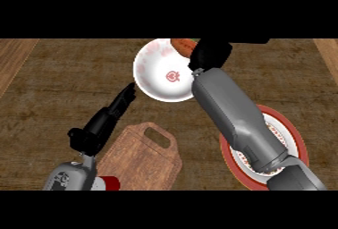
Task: Pick the sweet potato from the plate and place it in the bowl
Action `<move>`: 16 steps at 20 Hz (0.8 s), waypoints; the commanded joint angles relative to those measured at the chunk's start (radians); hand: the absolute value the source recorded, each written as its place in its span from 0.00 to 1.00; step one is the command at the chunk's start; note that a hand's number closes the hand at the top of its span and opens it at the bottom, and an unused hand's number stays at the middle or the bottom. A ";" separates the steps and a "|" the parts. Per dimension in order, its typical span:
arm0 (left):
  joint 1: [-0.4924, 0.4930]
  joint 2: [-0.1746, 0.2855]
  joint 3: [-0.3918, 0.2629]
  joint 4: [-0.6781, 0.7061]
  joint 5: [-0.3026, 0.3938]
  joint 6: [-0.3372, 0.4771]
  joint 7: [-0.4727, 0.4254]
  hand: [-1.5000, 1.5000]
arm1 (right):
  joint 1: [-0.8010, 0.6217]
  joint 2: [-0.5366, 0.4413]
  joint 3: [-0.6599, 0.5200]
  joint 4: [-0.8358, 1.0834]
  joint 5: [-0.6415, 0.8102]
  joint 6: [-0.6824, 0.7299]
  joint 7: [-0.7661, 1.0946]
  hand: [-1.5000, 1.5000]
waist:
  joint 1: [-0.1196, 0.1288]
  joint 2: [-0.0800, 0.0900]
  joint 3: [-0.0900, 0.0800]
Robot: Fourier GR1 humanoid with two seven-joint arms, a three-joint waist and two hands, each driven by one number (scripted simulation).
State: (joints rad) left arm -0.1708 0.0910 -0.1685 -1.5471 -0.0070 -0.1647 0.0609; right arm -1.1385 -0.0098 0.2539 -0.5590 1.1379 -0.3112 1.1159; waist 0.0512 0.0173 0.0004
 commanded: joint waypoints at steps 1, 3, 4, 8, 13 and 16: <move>0.000 0.016 0.019 -0.020 0.011 -0.004 0.023 0.50 | 0.066 0.009 -0.134 0.014 -0.132 -0.129 0.029 0.00 | -0.002 0.000 0.002; 0.005 0.010 0.003 0.001 0.007 -0.021 -0.006 0.50 | 0.049 0.009 -0.114 0.037 -0.188 -0.148 -0.044 0.00 | 0.007 0.000 0.000; -0.026 -0.006 0.009 -0.002 0.001 0.002 0.021 0.50 | 0.000 0.009 -0.129 0.069 -0.183 -0.154 -0.081 0.00 | 0.000 -0.002 0.000; -0.031 0.026 0.051 -0.026 0.046 -0.032 0.064 0.50 | 0.018 -0.011 -0.150 0.098 -0.151 -0.303 -0.191 0.00 | -0.015 -0.004 0.000; 0.028 0.008 0.014 -0.007 -0.005 -0.010 -0.013 0.50 | -0.053 0.004 -0.172 0.081 -0.104 -0.441 -0.094 0.00 | -0.020 -0.009 -0.001; -0.006 -0.002 0.036 -0.025 0.005 0.014 0.046 0.50 | 0.028 -0.017 -0.183 0.021 -0.071 -0.585 -0.077 0.00 | -0.050 -0.016 0.000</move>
State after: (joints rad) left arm -0.1508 0.0928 -0.1542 -1.5798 -0.0046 -0.1670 0.0848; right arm -1.1355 -0.0175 0.0882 -0.4962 1.0353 -0.7073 0.9678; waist 0.0248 0.0059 0.0001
